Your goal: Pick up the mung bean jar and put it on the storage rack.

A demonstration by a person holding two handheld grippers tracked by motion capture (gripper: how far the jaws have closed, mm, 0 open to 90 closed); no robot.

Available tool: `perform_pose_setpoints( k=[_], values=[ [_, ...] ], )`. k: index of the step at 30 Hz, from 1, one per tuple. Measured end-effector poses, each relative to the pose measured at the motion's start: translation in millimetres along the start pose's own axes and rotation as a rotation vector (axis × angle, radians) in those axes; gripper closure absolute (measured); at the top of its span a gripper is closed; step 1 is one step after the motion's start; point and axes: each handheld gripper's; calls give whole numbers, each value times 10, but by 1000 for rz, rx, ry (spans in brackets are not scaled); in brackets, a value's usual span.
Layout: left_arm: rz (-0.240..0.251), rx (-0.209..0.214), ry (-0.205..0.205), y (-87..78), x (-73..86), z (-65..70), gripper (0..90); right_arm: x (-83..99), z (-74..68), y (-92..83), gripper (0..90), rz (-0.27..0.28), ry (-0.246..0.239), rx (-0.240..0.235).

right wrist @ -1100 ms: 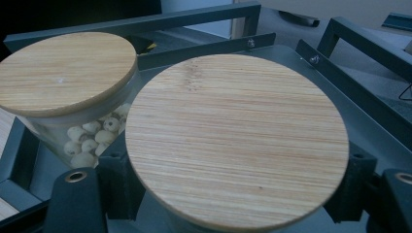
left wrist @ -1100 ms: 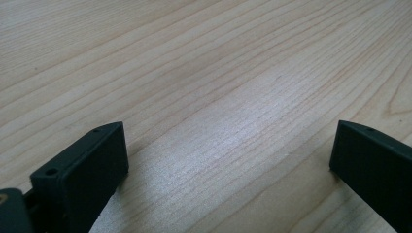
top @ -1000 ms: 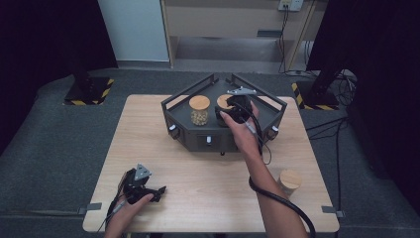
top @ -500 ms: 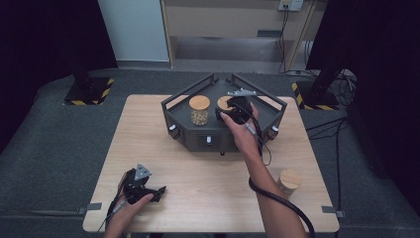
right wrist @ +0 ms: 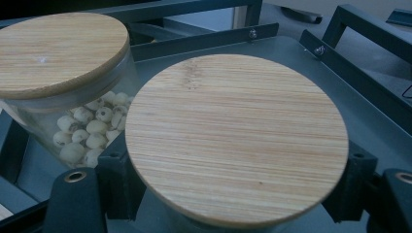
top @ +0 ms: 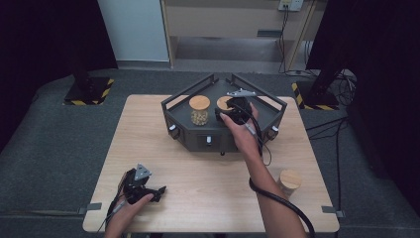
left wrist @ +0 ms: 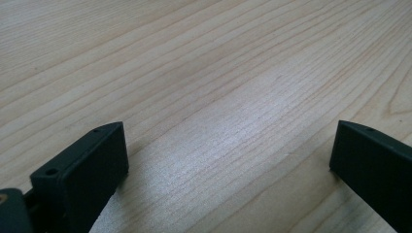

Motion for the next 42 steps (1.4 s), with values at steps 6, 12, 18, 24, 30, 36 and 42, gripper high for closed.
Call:
perform_pose_setpoints(
  k=[6,12,18,24,30,36,42],
  values=[
    [0,0,0,0,0,0,0,42,6,-1,251,16,-3,-3],
    [0,0,0,0,0,0,0,73,14,-58,150,46,0,3],
    [1,0,-1,0,2,1,0,100,58,-190,82,68,0,-8],
    [1,0,-1,0,1,0,0,123,77,-262,43,86,7,-17],
    [0,0,-1,0,1,0,0,120,81,-355,22,100,-9,-22],
    [0,0,-1,0,1,0,0,155,124,-426,17,101,-15,-22],
    [0,0,-1,0,0,0,0,179,151,-482,15,104,-20,-30]
  ],
)
Point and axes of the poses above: each handheld gripper's, and its own axes: y roughly forward along the jaws, x roughly out of its underside, z roughly to its right, and after that the axes turned 1 degree about -z, right-handed
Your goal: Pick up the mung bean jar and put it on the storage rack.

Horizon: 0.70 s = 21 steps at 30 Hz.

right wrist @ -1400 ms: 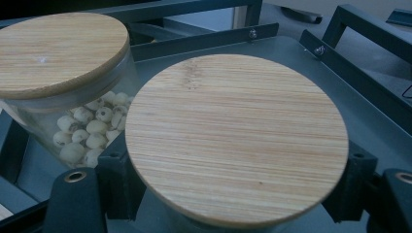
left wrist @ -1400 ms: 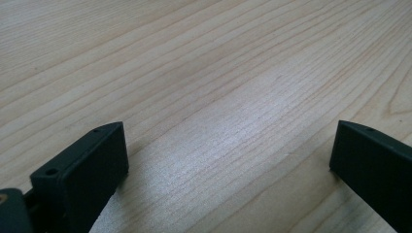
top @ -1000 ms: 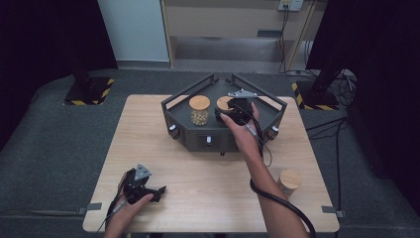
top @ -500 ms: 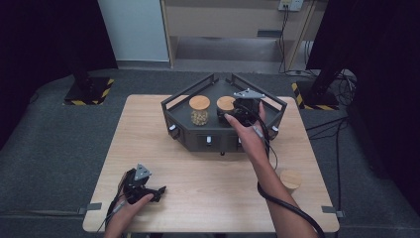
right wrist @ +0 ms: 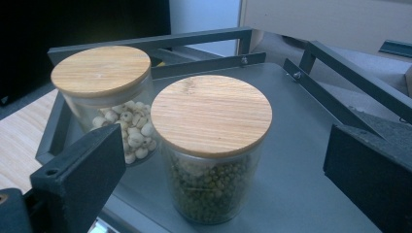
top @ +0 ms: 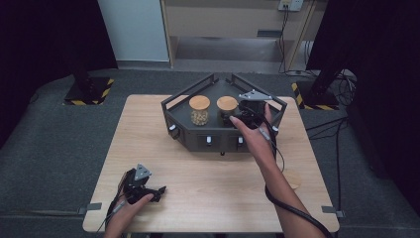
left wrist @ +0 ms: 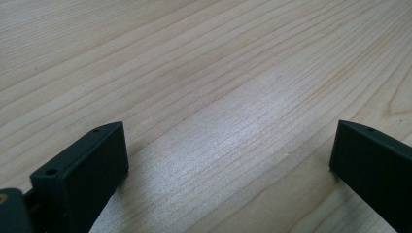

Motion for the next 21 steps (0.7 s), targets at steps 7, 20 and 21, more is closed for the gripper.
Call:
perform_pose_setpoints(
  k=[7,20,21],
  values=[
    [0,0,0,0,0,0,0,0,13,-107,15,2,-18,-11],
    [0,0,0,0,0,0,0,33,108,-351,15,21,-18,-19],
    [0,0,0,0,0,0,0,34,115,-360,14,20,-20,-20]
  ],
)
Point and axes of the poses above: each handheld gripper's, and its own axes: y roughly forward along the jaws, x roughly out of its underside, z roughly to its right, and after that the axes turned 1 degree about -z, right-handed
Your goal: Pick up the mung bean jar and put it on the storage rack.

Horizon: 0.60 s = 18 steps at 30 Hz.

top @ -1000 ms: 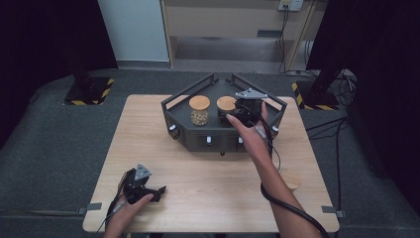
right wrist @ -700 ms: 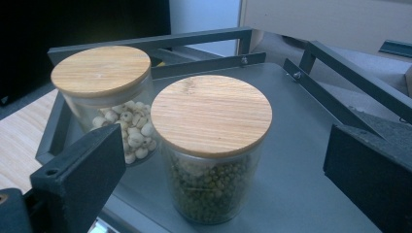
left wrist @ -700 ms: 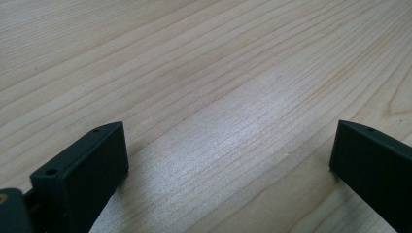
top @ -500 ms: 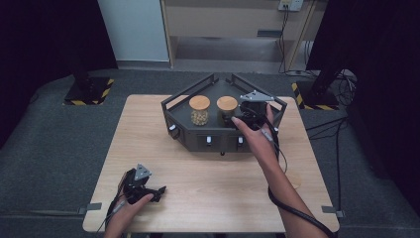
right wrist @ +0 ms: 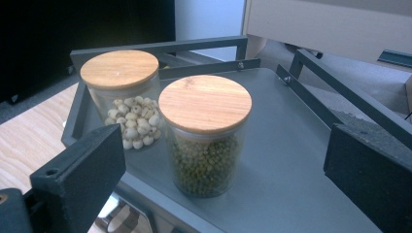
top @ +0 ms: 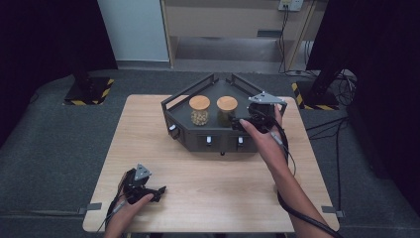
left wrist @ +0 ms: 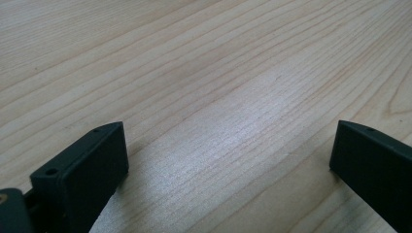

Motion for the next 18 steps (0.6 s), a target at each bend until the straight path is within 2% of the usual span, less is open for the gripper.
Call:
perform_pose_setpoints(
  k=[6,18],
  values=[
    [0,0,0,0,0,0,0,38,45,-80,13,-21,-30,-8],
    [0,0,0,0,0,0,0,180,112,-250,15,-43,-27,-19]
  ],
)
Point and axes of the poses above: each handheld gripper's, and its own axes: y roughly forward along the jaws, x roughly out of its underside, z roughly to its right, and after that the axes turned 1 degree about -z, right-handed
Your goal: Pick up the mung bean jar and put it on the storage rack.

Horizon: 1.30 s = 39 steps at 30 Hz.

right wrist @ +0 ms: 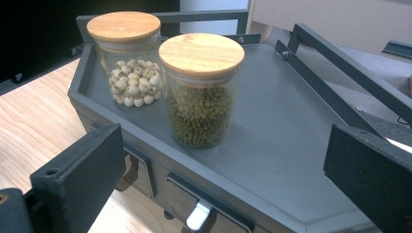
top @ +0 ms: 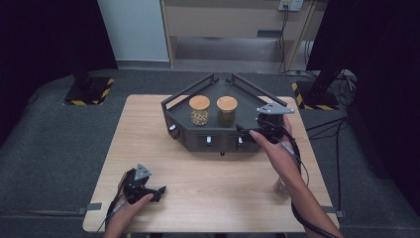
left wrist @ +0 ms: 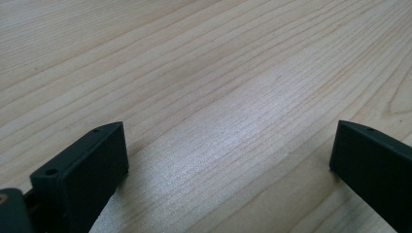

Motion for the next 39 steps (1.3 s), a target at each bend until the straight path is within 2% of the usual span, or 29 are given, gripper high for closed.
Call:
perform_pose_setpoints(
  k=[17,39],
  values=[
    [0,0,1,0,0,-1,0,135,148,-191,15,-26,18,5],
    [0,0,0,0,0,-1,0,438,261,-432,17,-50,40,3]
  ],
)
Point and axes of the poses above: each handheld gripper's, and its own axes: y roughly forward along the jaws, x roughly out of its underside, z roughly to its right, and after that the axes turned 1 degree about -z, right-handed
